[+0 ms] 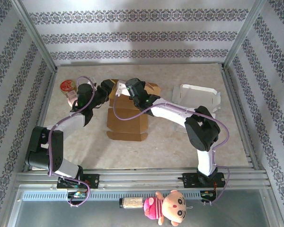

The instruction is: Fold the paper box

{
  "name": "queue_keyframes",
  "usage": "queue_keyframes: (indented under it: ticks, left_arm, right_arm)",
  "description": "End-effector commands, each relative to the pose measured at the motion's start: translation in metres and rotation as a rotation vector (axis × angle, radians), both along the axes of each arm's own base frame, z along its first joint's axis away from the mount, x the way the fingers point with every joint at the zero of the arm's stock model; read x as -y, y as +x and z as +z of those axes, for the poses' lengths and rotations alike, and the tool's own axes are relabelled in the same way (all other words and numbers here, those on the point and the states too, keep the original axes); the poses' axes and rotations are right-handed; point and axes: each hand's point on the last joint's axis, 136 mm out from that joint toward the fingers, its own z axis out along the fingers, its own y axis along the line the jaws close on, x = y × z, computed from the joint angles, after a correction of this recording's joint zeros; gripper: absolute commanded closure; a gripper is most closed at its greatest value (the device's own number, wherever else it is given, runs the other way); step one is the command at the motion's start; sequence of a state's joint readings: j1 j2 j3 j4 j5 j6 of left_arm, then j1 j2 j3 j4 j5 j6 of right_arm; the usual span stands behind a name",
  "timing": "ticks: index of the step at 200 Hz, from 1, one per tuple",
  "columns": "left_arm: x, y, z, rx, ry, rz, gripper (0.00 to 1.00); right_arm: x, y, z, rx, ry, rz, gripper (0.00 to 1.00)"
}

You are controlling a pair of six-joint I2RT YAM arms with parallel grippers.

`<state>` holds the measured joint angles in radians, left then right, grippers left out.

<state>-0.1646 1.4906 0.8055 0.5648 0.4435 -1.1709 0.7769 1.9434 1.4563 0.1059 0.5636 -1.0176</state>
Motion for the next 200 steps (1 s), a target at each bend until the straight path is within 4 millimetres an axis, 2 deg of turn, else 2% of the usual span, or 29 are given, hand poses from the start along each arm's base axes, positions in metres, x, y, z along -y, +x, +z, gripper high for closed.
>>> queue_keyframes:
  ticks: [1,17,35,62,82,101,139,200]
  left_arm:
    - [-0.001,0.004,0.04,0.273,0.288,-0.029,0.42]
    - [-0.009,-0.007,0.038,0.385,0.56,-0.048,0.42]
    - [-0.006,-0.026,0.033,0.585,0.881,-0.132,0.51]
    - [0.021,-0.059,0.013,0.837,1.104,-0.333,0.52]
    - [0.045,-0.069,-0.001,0.931,1.235,-0.441,0.51]
    - [0.052,-0.058,-0.011,0.932,1.316,-0.459,0.52]
    - [0.04,-0.028,0.001,0.928,1.409,-0.291,0.48]
    - [0.038,-0.007,0.001,0.929,1.457,-0.232,0.46]
  right_arm:
    - [0.004,-0.01,0.019,0.003,0.04,0.006,1.0]
    - [0.007,-0.015,0.016,-0.053,0.081,0.017,1.0]
    - [0.011,-0.017,0.015,-0.086,0.124,0.02,1.0]
    - [0.015,-0.02,0.014,-0.114,0.172,0.028,1.0]
    - [0.017,-0.022,0.013,-0.124,0.178,0.029,1.0]
    - [0.017,-0.023,0.014,-0.126,0.177,0.03,1.0]
    - [0.019,-0.026,0.015,-0.13,0.18,0.031,1.0]
    - [0.021,-0.03,0.014,-0.142,0.182,0.042,1.0]
